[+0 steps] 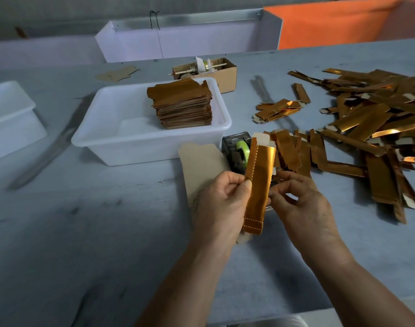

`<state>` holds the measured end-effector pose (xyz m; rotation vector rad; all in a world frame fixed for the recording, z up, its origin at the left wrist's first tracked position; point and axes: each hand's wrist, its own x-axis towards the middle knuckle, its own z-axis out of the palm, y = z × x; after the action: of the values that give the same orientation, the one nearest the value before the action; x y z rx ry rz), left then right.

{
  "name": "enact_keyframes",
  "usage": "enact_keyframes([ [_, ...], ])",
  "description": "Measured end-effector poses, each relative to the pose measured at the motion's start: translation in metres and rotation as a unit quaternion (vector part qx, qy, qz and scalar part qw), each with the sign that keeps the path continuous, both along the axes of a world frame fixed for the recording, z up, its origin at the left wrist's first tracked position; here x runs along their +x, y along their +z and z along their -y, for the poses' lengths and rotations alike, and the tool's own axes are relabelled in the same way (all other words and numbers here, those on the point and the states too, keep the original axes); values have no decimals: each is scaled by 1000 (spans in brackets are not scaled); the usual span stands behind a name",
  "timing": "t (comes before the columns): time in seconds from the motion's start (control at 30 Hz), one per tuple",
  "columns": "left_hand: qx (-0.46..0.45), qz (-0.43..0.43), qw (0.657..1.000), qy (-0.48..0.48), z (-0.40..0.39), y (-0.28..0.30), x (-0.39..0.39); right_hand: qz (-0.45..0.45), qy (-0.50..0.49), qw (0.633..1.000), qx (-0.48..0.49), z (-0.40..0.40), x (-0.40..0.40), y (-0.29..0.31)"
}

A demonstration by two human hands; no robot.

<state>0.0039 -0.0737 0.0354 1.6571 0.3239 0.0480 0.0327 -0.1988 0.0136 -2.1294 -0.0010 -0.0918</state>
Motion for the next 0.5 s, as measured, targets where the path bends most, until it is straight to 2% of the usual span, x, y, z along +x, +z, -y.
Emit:
enact_keyframes([
  [0.2,12,0,1000,10,0,-2,2,17,5,1000,8,-1,-4,-3],
  [0.37,42,-3,999,15,0,-1,4,85,5,985,-150,-5,2,0],
  [0.5,34,-18,999,7,-1,3,3,64,-9,991,-118,6,0,-3],
])
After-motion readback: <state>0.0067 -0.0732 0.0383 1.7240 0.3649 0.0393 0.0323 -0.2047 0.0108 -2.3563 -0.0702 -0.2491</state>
